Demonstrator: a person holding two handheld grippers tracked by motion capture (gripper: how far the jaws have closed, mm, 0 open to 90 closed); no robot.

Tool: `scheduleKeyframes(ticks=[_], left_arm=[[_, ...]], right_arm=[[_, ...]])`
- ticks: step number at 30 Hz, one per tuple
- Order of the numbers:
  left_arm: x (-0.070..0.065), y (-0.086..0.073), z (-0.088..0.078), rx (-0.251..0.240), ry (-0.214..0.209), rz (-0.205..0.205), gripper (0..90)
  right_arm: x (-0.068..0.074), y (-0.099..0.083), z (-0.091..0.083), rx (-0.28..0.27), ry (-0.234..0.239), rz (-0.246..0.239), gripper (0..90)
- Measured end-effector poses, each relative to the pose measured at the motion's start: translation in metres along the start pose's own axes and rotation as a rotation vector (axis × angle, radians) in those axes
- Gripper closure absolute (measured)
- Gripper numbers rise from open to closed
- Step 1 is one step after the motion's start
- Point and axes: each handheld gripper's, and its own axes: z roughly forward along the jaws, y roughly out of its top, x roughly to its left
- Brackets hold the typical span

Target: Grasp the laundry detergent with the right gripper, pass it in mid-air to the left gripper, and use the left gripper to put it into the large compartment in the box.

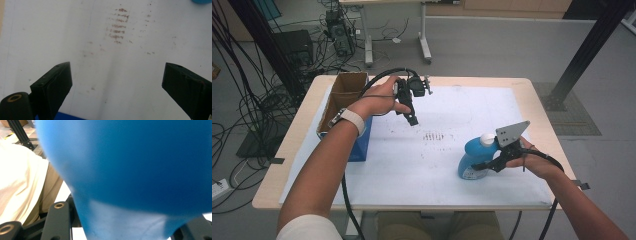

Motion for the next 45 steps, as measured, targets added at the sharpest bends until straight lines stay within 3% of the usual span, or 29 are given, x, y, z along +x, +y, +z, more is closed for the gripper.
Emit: scheduleKeyframes(ticks=[45], left_arm=[[-0.003, 0.0006, -0.003, -0.003, 0.011, -0.006, 9.8]], right_arm=[[-0.0003, 0.0007, 0.0, 0.006, 0.004, -0.001, 43.0]])
